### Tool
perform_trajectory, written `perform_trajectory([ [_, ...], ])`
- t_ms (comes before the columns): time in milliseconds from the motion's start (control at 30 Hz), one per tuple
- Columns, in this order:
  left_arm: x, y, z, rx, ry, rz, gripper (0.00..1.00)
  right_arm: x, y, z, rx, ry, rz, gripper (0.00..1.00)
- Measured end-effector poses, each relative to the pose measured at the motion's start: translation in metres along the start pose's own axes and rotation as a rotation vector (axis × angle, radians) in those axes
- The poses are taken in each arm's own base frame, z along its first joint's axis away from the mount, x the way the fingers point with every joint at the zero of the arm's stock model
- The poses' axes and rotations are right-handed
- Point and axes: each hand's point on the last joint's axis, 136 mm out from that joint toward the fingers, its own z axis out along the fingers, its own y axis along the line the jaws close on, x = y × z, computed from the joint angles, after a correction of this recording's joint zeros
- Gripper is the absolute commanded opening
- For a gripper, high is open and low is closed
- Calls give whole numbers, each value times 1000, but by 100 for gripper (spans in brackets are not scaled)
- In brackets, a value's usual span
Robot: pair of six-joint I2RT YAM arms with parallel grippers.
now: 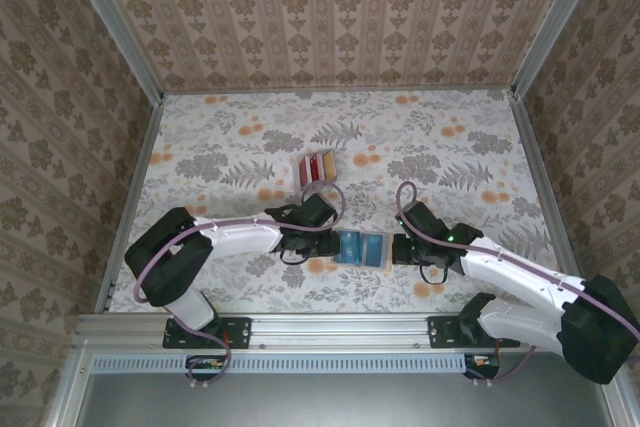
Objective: Put the credit cards into the card holder
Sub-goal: Close the card holder at the bottom-center of the table.
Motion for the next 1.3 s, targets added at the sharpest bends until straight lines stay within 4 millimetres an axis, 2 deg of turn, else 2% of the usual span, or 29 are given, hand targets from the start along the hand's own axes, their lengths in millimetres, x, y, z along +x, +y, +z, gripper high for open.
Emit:
perform_trajectory([
  [167, 0, 0, 0, 0, 1, 0, 34, -10, 16, -14, -80, -35, 5, 9],
  [433, 0, 0, 1, 2, 1, 0, 34, -23, 61, -21, -280, -41, 31, 9],
  [633, 0, -1, 1, 3, 1, 0, 34, -32, 100, -7, -391, -8, 32, 9],
  [800, 0, -1, 1, 3, 1, 0, 34, -31, 122, 8, -437, 26, 15, 9],
  [1067, 0, 0, 0, 11, -11, -7, 34, -36, 132, 16, -454, 28, 12, 9],
  [1300, 4, 9, -7, 11, -29, -17, 34, -36, 147, 38, -480, 69, 23, 9],
])
